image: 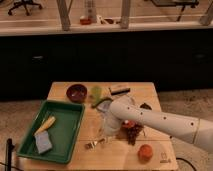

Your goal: Place fork in table surface

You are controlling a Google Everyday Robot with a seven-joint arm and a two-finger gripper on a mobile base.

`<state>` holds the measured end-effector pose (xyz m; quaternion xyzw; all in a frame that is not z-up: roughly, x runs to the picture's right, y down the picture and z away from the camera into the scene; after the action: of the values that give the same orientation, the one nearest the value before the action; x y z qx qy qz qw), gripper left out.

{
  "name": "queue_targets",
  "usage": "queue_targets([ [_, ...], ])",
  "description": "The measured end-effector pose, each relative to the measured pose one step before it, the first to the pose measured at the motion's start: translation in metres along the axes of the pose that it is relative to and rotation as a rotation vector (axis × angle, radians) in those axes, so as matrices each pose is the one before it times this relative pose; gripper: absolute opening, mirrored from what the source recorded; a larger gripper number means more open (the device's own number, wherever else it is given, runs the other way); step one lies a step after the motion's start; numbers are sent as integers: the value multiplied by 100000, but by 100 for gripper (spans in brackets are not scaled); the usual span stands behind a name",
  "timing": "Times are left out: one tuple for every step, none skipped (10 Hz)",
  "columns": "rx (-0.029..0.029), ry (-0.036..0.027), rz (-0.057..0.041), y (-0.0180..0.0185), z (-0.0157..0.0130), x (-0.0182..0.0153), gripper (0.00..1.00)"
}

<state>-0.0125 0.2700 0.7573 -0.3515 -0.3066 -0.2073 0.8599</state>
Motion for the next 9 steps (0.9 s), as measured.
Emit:
queue_targets([
  [54,-19,72,14,-59,31,80],
  [24,41,99,30,-107,60,80],
  [-219,99,15,13,-156,46,80],
  [-473,78,-4,69,-146,40,80],
  [-143,11,89,-18,-131,61,80],
  [142,-182,65,-116,-101,-7,80],
  [144,-187,153,-126,-149,22,80],
  [-172,-1,235,-33,-160,80,80],
  [-134,6,206,-68,-141,56,80],
])
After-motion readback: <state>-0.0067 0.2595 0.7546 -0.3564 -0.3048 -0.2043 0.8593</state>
